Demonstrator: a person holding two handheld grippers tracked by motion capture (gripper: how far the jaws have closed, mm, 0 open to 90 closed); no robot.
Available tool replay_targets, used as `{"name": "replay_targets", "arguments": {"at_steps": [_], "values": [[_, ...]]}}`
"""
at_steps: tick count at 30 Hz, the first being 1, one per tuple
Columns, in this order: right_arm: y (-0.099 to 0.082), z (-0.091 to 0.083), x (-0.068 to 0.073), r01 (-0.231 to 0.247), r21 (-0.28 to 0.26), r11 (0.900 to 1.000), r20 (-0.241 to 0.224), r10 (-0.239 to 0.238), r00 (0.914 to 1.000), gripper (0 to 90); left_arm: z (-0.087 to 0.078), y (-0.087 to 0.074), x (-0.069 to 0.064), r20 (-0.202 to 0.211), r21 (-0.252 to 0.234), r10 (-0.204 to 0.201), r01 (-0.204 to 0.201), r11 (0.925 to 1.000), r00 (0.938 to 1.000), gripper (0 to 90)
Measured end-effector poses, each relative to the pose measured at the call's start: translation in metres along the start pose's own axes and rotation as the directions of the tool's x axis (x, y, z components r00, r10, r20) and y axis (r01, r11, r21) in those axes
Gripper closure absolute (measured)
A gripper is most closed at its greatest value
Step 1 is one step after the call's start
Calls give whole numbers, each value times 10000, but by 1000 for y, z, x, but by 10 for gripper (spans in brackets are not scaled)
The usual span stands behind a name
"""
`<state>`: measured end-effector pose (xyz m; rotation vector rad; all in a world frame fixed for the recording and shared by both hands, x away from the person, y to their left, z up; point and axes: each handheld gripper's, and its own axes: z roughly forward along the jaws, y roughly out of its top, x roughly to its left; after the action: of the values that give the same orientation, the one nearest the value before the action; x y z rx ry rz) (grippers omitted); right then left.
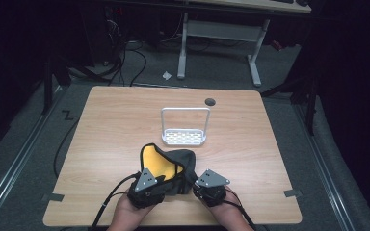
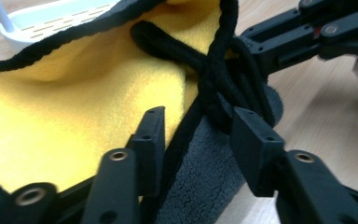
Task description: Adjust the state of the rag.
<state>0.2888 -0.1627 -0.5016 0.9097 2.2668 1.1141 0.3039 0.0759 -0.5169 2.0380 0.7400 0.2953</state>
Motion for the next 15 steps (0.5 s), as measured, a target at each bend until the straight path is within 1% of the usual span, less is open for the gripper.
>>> {"name": "replay_targets", "arguments": {"at_steps": [1, 2, 3, 4, 5, 6, 7, 8, 11, 12, 14, 15], "values": [[0, 0, 0, 11, -3, 10000, -31, -11, 10000, 811, 4, -2, 2, 28, 161, -101, 101, 9998, 9999, 545], [0, 0, 0, 11, -3, 10000, -31, -11, 10000, 811, 4, -2, 2, 28, 161, -101, 101, 9998, 9999, 571], [0, 0, 1, 20, -13, 10000, -42, -20, 10000, 809, 5, -2, 4, 2, 301, -251, 250, 9992, 9997, 628], [0, 0, 1, 20, -13, 10000, -42, -20, 10000, 809, 5, -2, 4, 2, 301, -251, 250, 9992, 9997, 674], [0, 0, 1, 14, -11, 10000, -29, -14, 10000, 809, 5, -2, 5, -72, 322, -313, 316, 9990, 9995, 674], [-1, 0, 0, 31, -23, 10000, -23, -31, 10000, 806, 5, -2, 6, -19, 343, -377, 378, 9987, 9993, 783], [-1, 0, 0, 31, -23, 10000, -23, -31, 10000, 806, 5, -2, 7, 45, 342, -434, 432, 9985, 9990, 783], [-2, 0, -1, -140, -39, 9999, -57, 140, 9999, 802, 4, -2, 7, 39, 280, -460, 459, 9986, 9989, 835], [-2, 0, -2, -125, -91, 9999, -49, 124, 9999, 802, 2, 0, 5, -83, 150, -326, 328, 9994, 9994, 854], [-1, -1, -4, -162, -132, 9998, 29, 162, 9999, 804, -1, 2, 6, -118, -23, -303, 303, 9995, 9995, 860], [-1, -3, -6, -200, -198, 9996, 137, 202, 9997, 821, -3, 3, 6, -143, -55, -284, 283, 9996, 9995, 863], [-1, -5, -7, -213, -235, 9995, 296, 220, 9993, 827, -5, 3, 7, -256, -114, -270, 267, 9996, 9993, 865]]}}
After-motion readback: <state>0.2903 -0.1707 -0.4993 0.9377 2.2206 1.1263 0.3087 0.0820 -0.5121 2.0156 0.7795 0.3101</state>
